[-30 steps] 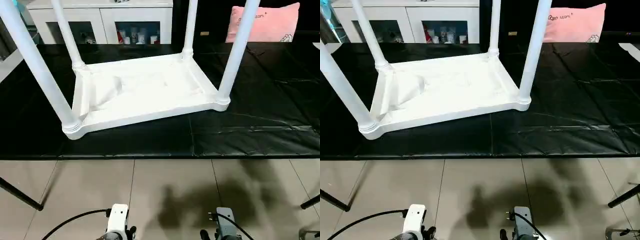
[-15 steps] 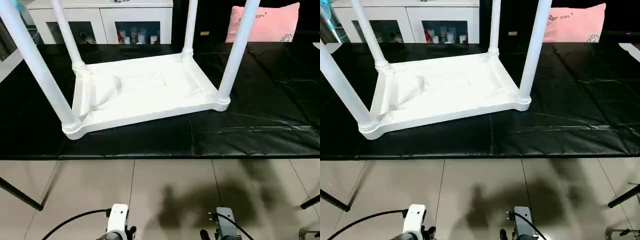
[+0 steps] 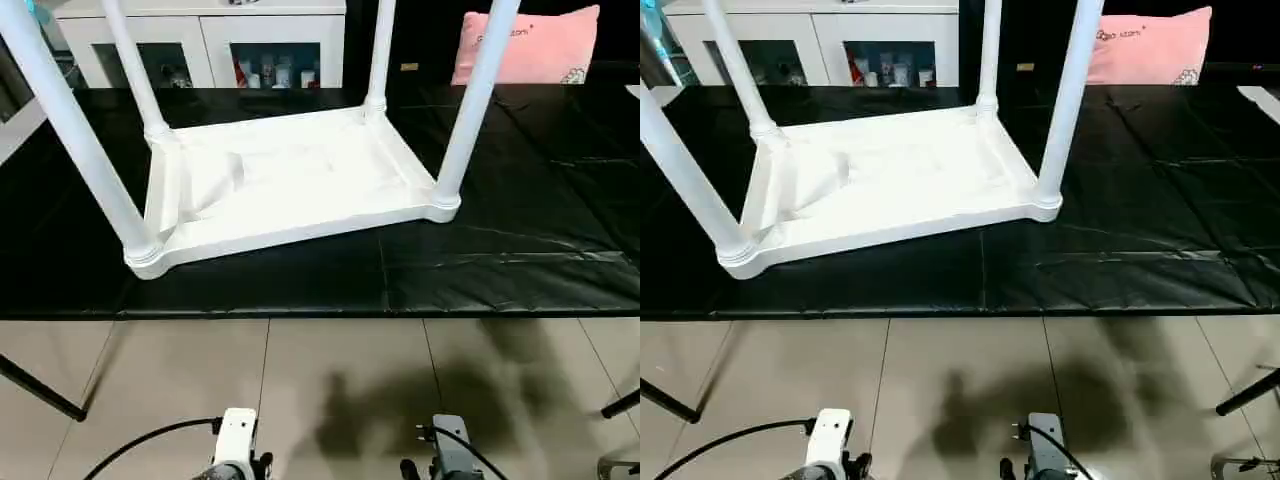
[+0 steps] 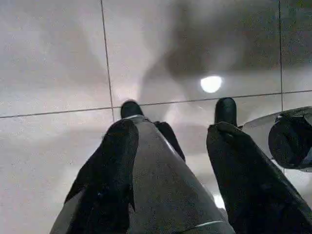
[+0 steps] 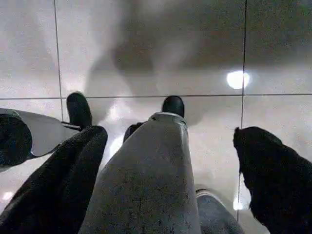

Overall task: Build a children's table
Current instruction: Rotate leg to tighten

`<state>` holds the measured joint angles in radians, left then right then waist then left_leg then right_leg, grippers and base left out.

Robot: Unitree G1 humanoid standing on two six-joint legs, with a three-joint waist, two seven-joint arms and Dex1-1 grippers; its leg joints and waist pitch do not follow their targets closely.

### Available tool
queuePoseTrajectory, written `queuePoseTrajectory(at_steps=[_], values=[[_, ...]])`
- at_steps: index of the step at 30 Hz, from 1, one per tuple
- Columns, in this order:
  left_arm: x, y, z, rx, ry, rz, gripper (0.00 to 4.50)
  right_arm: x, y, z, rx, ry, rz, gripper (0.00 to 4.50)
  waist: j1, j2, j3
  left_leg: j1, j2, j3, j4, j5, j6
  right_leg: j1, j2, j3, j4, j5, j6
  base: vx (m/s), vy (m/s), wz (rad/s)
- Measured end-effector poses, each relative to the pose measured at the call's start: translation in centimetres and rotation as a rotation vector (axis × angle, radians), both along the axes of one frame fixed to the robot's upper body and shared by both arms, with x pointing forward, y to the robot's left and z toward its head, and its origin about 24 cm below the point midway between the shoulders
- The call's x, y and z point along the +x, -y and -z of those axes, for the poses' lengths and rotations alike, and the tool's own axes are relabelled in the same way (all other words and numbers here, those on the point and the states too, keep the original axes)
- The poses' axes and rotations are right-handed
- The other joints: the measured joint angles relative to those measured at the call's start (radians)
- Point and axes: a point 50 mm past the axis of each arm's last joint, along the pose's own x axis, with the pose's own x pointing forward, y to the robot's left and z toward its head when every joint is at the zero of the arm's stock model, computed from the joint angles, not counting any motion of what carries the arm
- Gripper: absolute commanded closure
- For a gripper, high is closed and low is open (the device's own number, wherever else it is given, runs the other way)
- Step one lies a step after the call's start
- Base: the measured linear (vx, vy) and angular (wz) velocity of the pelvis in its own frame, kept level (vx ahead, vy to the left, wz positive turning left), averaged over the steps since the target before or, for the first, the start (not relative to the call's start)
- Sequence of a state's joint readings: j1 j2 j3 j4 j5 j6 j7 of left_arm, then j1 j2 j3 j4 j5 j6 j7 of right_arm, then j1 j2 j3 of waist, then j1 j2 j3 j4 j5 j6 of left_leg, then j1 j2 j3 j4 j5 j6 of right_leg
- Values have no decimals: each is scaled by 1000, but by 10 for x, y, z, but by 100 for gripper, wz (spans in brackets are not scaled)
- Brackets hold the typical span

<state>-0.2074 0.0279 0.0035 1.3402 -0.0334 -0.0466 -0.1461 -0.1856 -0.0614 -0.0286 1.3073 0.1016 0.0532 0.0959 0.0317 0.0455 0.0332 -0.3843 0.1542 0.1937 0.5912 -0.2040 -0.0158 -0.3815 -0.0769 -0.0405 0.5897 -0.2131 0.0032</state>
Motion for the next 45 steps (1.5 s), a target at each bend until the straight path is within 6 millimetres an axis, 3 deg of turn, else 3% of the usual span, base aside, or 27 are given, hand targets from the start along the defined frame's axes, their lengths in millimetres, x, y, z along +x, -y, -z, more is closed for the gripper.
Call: queuePoseTrajectory(at_steps=[45], values=[[0, 0, 0, 0, 0, 0, 190, 0, 0, 0, 0, 0, 0, 0, 0, 0, 0, 0, 0, 0, 0, 0, 0, 0, 0, 0, 0, 0, 0, 0, 0, 0]])
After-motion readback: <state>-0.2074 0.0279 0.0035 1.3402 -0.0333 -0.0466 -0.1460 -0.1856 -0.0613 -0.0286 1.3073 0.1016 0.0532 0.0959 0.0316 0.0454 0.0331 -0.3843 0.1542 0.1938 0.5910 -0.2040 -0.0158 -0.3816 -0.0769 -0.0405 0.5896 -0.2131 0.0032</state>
